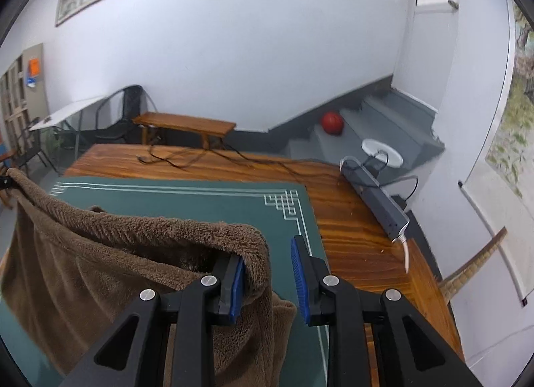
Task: Fold clothes
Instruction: 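Lift the hem with both grippers and fold it toward the collar, then lay the hem over the body and open both grippers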
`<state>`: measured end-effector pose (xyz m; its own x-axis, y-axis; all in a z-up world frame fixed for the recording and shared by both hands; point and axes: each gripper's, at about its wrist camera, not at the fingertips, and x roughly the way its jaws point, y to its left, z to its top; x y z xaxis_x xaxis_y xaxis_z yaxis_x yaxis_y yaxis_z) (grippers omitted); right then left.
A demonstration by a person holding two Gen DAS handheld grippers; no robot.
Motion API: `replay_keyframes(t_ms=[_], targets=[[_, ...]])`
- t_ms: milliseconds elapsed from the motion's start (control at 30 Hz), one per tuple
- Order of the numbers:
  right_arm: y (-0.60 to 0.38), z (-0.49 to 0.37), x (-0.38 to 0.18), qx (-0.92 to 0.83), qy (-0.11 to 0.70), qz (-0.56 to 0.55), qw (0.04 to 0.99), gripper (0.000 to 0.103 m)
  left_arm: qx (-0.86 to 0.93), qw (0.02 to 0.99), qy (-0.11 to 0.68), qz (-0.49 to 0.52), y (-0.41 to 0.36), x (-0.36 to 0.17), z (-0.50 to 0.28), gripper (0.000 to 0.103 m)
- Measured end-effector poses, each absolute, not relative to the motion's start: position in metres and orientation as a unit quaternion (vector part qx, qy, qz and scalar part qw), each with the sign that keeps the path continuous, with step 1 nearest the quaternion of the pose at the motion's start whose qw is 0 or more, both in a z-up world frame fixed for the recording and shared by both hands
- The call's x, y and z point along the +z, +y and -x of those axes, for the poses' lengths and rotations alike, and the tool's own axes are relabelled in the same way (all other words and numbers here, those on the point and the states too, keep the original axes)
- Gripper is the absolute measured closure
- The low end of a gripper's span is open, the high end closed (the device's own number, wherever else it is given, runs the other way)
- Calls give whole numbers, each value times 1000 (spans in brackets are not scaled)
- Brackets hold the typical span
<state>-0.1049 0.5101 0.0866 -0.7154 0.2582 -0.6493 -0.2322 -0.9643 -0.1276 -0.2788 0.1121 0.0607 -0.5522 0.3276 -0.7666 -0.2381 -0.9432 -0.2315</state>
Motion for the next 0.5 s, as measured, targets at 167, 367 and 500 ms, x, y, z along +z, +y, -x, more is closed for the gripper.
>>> replay_keyframes(t_ms=[167, 367, 500], targets=[[520, 141, 40, 907, -2, 394, 147, 76, 859, 145, -43, 489, 128, 9, 315, 92], [530, 170, -17, 881, 11, 445, 158, 76, 839, 125, -12, 529, 147, -44, 336, 90], [538, 175, -33, 875, 39, 458, 151, 75, 830, 127, -22, 543, 147, -62, 343, 69]])
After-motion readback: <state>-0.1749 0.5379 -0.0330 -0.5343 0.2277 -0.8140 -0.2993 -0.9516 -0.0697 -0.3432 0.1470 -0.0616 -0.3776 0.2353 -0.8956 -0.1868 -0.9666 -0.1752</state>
